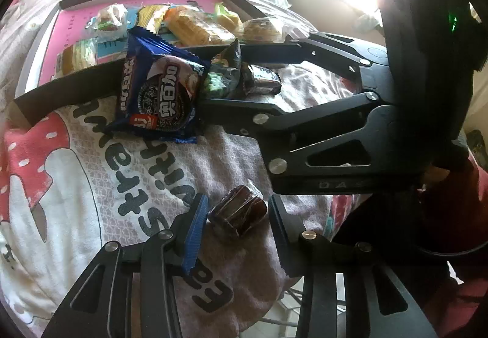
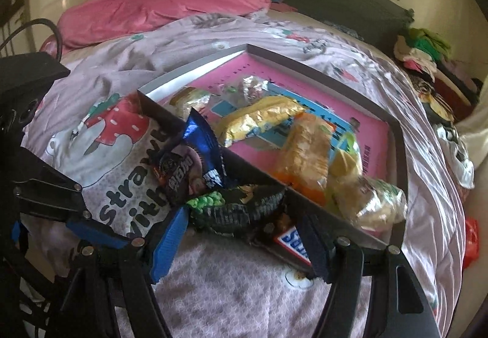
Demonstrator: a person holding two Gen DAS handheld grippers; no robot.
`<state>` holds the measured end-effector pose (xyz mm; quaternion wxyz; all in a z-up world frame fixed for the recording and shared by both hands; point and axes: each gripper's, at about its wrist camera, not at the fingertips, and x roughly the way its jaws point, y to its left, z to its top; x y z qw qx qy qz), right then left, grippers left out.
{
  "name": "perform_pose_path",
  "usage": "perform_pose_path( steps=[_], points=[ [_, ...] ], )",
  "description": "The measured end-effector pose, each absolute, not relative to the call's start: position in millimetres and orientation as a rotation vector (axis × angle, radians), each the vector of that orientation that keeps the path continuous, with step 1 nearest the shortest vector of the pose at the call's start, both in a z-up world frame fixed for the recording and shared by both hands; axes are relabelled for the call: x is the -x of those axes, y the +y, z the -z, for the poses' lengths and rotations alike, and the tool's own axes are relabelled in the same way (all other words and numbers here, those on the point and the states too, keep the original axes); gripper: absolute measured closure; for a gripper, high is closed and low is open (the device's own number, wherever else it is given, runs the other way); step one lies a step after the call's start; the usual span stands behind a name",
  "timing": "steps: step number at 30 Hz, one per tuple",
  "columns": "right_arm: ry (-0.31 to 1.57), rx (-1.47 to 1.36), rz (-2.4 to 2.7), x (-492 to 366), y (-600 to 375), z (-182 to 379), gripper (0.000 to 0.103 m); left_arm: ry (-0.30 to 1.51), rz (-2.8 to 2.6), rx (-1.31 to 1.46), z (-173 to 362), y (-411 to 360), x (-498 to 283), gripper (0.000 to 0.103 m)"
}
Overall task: Organize snacks
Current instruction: 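Grasp the dark chocolate piece with the left tool while the right tool grasps the green-black snack bag, then lift the chocolate with the left tool while the right tool lifts the snack bag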
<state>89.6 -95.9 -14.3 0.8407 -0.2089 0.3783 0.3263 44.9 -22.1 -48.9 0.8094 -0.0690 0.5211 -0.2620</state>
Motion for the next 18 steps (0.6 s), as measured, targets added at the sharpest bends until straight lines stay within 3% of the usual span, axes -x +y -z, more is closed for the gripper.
perform_pose_path(
  steps=[2, 18],
  points=[
    [0.799, 0.437, -0.712, -90.6, -94.0, 15.9, 0.04, 1.115, 0.56, 0.154, 49.6, -21.9, -45.8, 0.061],
    [0.812, 0.129, -0.728, -94.3, -128.6, 5.8, 0.053, 1.1, 0.551, 0.145, 52.0, -30.8, -52.0, 0.063]
  ],
)
